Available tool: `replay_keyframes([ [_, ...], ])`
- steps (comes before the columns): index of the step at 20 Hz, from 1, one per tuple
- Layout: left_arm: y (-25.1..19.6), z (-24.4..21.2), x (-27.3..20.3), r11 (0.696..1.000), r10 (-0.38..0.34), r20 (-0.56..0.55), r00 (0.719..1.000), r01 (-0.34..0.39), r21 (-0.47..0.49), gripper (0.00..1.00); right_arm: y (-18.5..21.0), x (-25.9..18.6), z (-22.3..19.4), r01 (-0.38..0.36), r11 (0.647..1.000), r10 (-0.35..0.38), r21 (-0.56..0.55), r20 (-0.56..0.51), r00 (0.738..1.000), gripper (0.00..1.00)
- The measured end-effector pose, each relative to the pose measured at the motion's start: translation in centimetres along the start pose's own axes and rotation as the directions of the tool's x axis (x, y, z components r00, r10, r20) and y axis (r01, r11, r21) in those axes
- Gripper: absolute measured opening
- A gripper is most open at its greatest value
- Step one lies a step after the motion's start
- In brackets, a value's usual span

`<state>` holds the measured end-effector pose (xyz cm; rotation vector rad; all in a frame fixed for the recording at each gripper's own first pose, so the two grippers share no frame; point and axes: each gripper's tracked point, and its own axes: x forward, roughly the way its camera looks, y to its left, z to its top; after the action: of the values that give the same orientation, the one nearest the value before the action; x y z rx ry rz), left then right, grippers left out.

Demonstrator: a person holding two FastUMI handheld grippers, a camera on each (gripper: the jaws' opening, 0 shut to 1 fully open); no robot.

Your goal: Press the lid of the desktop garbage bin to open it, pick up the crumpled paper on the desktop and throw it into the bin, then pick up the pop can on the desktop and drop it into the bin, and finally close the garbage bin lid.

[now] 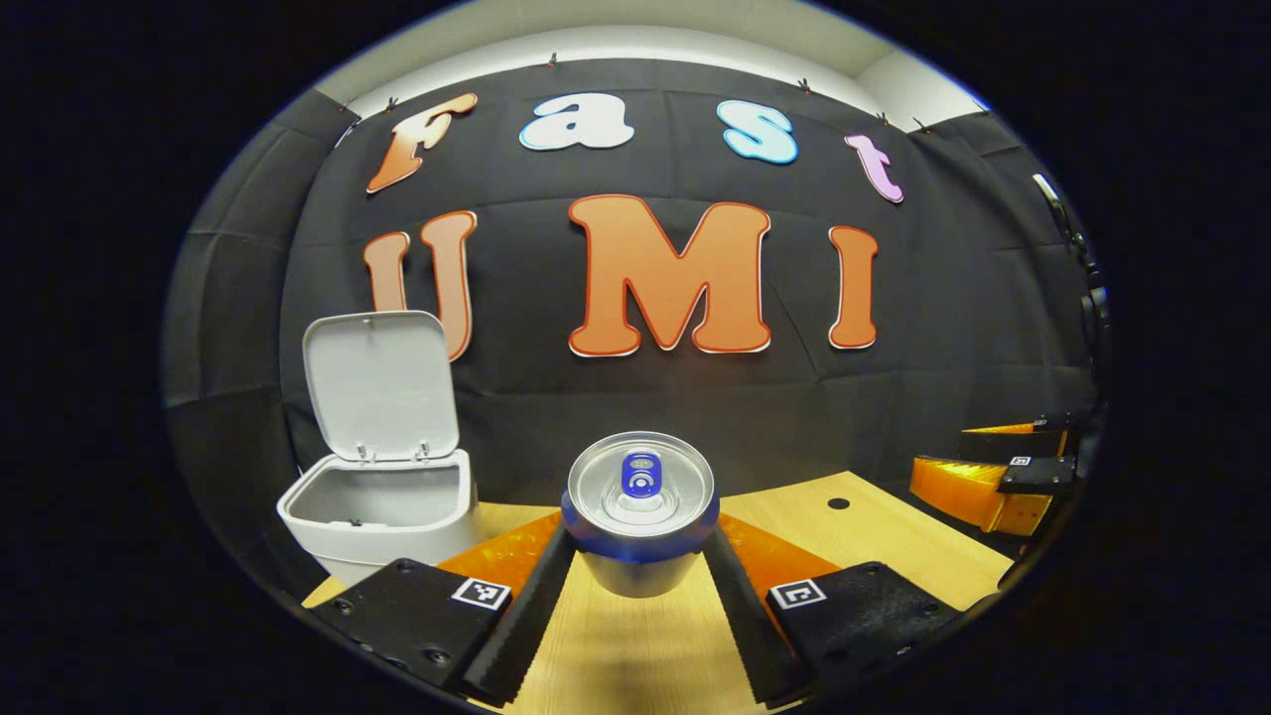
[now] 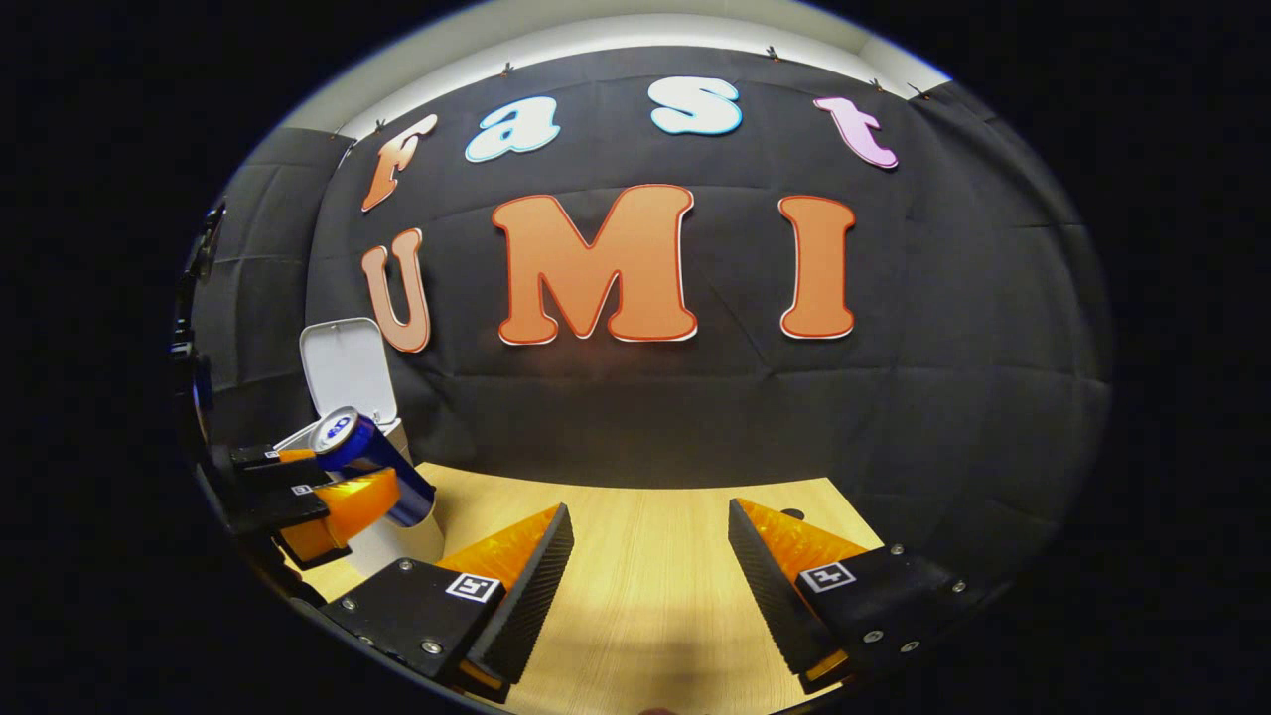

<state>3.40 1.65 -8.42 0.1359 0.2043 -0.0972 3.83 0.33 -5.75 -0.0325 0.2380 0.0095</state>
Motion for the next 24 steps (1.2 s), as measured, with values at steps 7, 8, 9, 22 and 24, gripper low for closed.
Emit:
replay_keyframes([
  [7,6.3,1.5,-3.2,0.99,0.14,0.022,0.99,-0.14,0.017,0.8,3.6,2.7,0.0,-0.08,0.997,0.08,0.002,-0.007,0.997,0.94],
  [8,7.2,1.7,-3.6,0.987,0.159,0.025,0.987,-0.16,0.017,0.79,4.2,3.0,0.0,-0.092,0.996,0.092,0.001,-0.008,0.996,0.94],
  [9,8.3,1.9,-4.0,0.983,0.181,0.027,0.983,-0.182,0.015,0.79,4.7,3.3,-0.1,-0.099,0.995,0.099,-0.004,-0.008,0.995,0.93],
  [22,20.6,4.3,-3.1,0.936,0.349,0.076,0.934,-0.351,0.014,0.79,9.1,5.5,-0.5,-0.131,0.991,0.131,-0.022,-0.018,0.991,0.94],
  [24,22.3,4.4,-1.6,0.933,0.359,0.078,0.93,-0.361,0.007,0.79,8.9,5.4,-0.6,-0.117,0.993,0.116,-0.032,-0.02,0.993,0.94],
])
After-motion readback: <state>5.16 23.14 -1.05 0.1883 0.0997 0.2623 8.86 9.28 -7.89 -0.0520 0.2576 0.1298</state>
